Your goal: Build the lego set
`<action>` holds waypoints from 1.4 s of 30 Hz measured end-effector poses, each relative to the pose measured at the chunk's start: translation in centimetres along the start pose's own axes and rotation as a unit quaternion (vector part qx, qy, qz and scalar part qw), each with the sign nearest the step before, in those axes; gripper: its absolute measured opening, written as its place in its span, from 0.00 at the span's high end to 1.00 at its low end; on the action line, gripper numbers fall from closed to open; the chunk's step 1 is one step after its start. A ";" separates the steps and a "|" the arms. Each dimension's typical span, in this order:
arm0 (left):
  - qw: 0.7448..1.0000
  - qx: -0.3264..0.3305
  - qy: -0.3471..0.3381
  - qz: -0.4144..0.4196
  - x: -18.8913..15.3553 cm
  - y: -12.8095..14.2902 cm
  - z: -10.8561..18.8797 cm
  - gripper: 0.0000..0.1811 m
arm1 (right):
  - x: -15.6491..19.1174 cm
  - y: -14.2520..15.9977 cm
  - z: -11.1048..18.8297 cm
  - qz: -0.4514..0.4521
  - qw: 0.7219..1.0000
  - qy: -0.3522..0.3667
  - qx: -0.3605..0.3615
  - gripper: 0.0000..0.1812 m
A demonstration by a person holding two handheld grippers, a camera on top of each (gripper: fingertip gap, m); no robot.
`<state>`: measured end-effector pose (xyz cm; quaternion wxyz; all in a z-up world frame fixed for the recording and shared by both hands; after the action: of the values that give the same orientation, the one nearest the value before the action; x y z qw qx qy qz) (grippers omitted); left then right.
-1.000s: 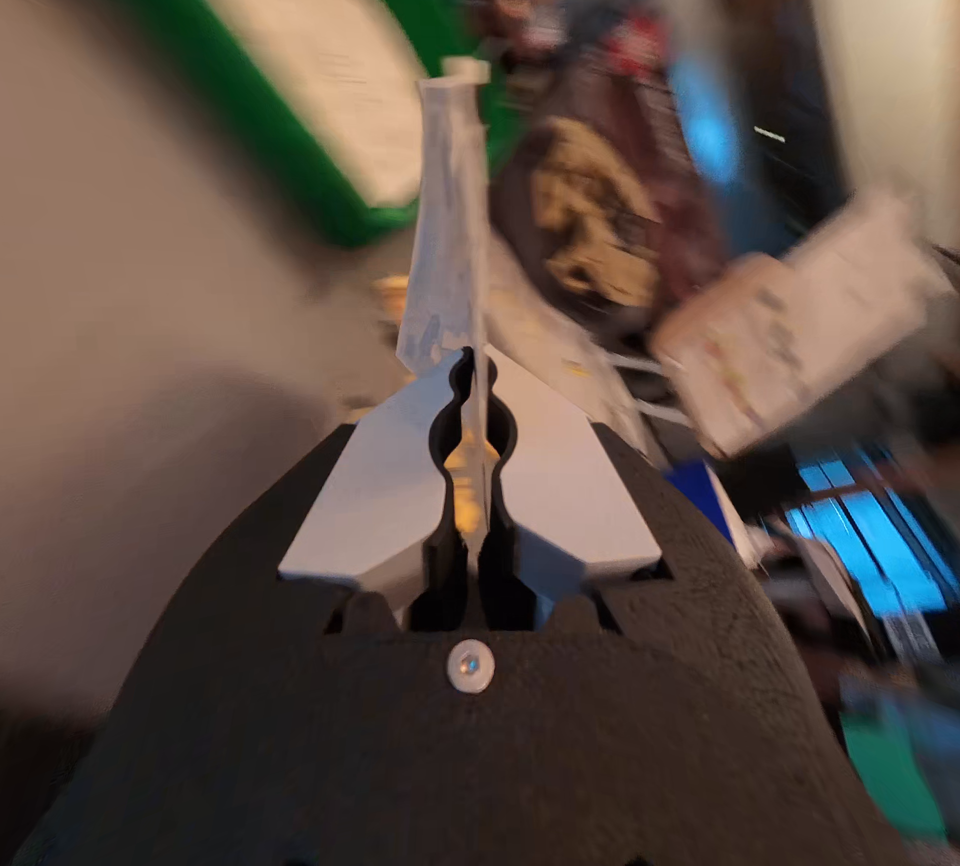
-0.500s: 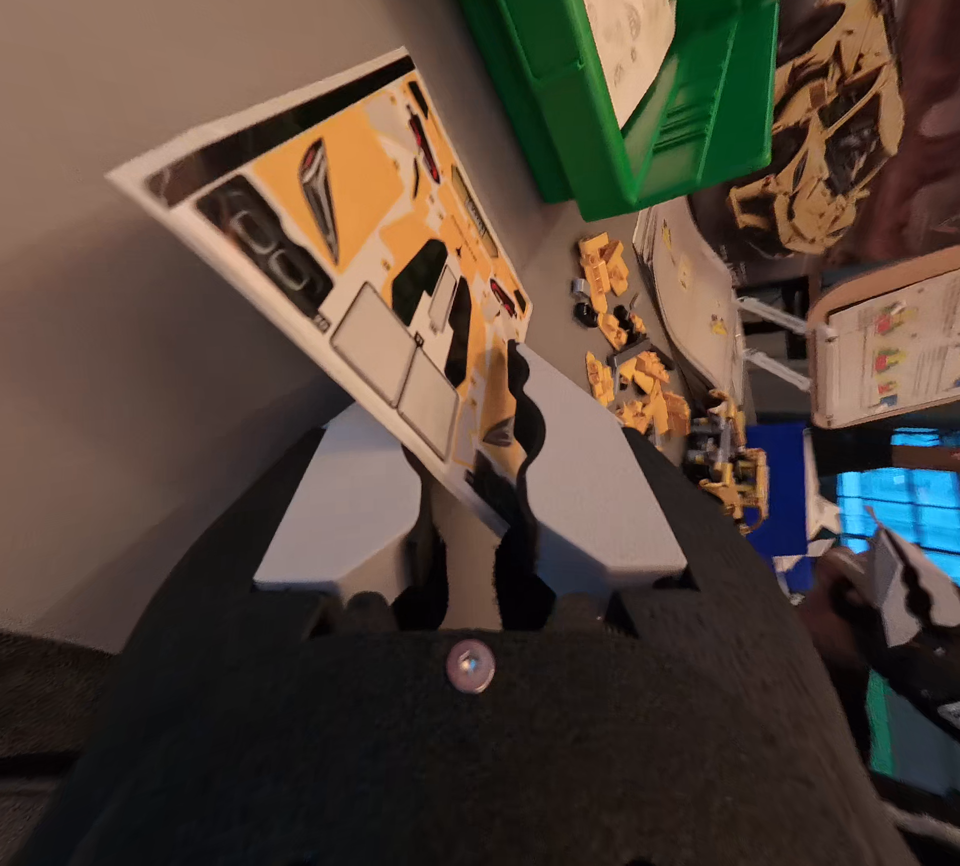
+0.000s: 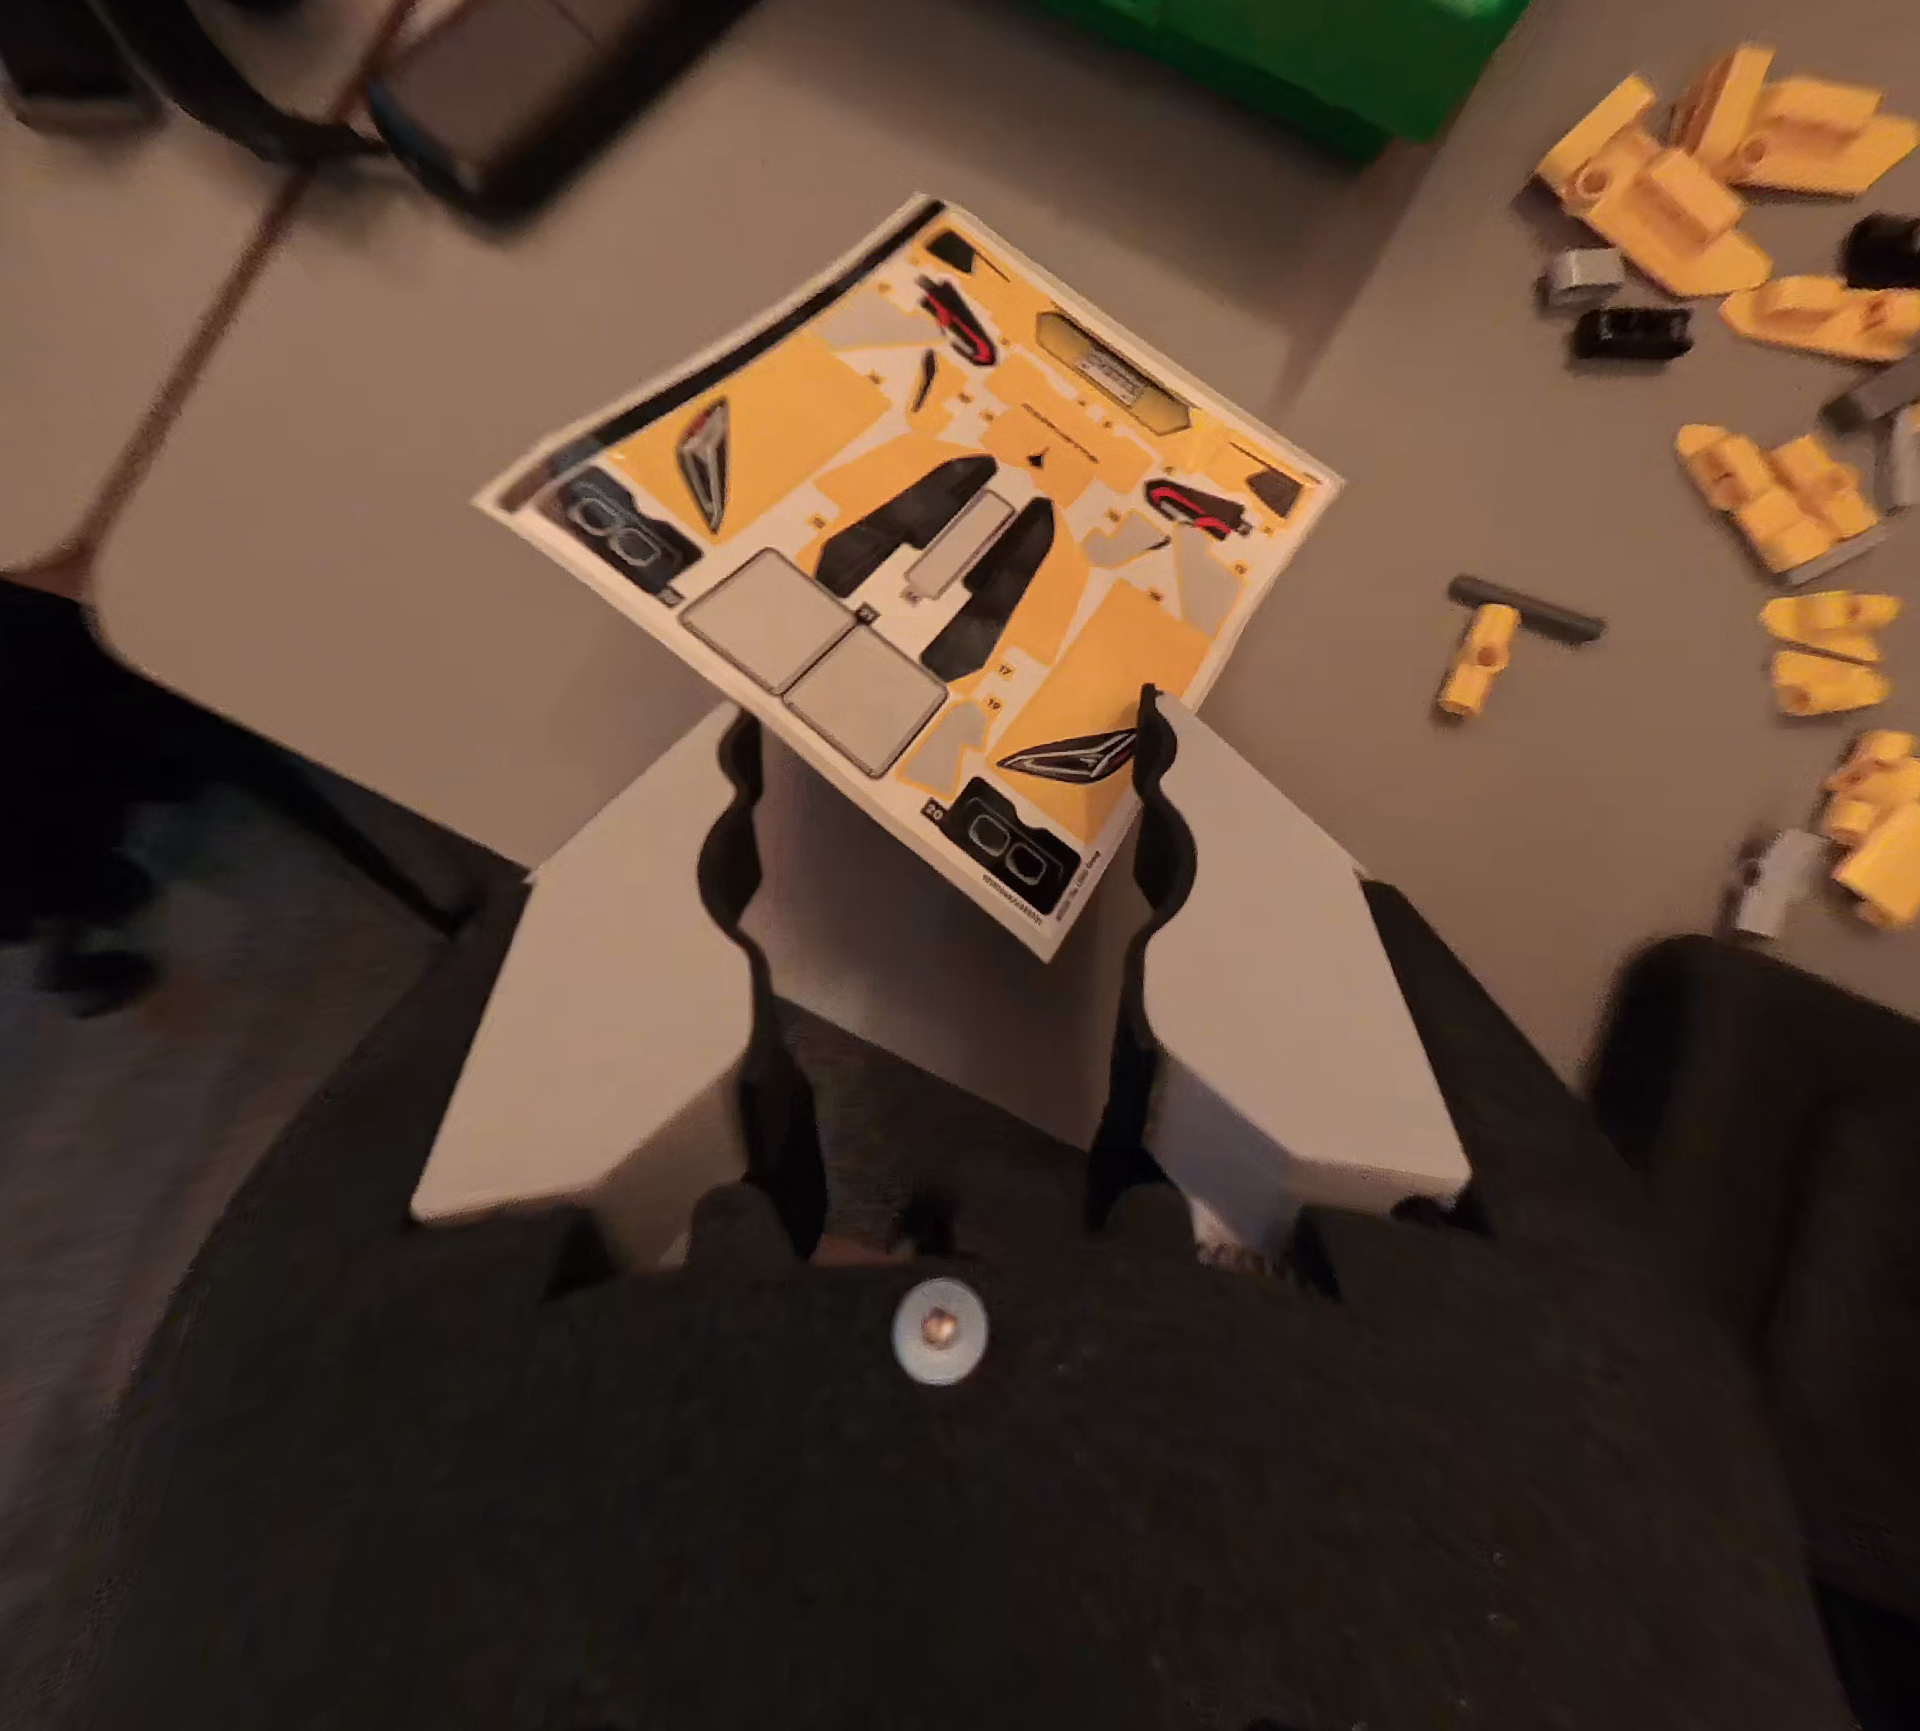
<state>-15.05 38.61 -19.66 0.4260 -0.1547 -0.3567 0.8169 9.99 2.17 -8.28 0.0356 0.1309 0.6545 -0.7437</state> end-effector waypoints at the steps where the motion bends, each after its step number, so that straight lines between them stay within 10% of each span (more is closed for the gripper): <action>1: 0.999 -0.012 -0.024 -0.020 0.7 -0.7 0.5 0.58 | -0.3 0.1 0.4 -0.012 1.000 -0.001 -0.003 1.00; 8: 0.989 -0.113 -0.055 -0.076 0.9 -6.3 5.2 0.57 | -0.7 1.1 4.8 -0.034 0.999 0.017 -0.013 1.00; 12: 0.966 -0.179 0.156 -0.102 -11.4 -9.2 7.2 0.58 | 0.7 1.9 6.0 -0.054 0.998 0.018 -0.022 1.00; 16: 0.860 -0.094 0.439 -0.242 -29.5 -3.1 9.4 0.70 | 1.6 2.3 6.1 -0.028 0.999 0.021 -0.024 1.00; 21: 0.735 -0.012 0.518 -0.436 -39.2 5.1 8.8 0.71 | 2.8 1.9 6.1 0.005 0.999 0.009 -0.030 1.00; 24: 0.706 -0.011 0.539 -0.458 -40.9 6.2 8.3 0.89 | 3.3 1.4 6.2 0.013 0.999 0.007 -0.046 1.00; 42: 0.715 0.031 0.552 -0.428 -41.1 7.5 7.2 0.96 | 2.7 0.5 6.9 -0.007 0.997 0.013 -0.074 1.00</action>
<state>0.74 -0.69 -22.10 0.8559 -0.3955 -0.0609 0.3276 6.53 -4.39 -8.66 0.0311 0.1331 0.7089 -0.6919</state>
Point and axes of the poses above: each gripper's, where its closed fingertips meet, z back along the fingers, y out of its underside, x = y × z across the jaws, the point moved 1 cm from there along z, back along the fingers, and after that the axes turned 6 degrees about -x, right-handed, at the moved point
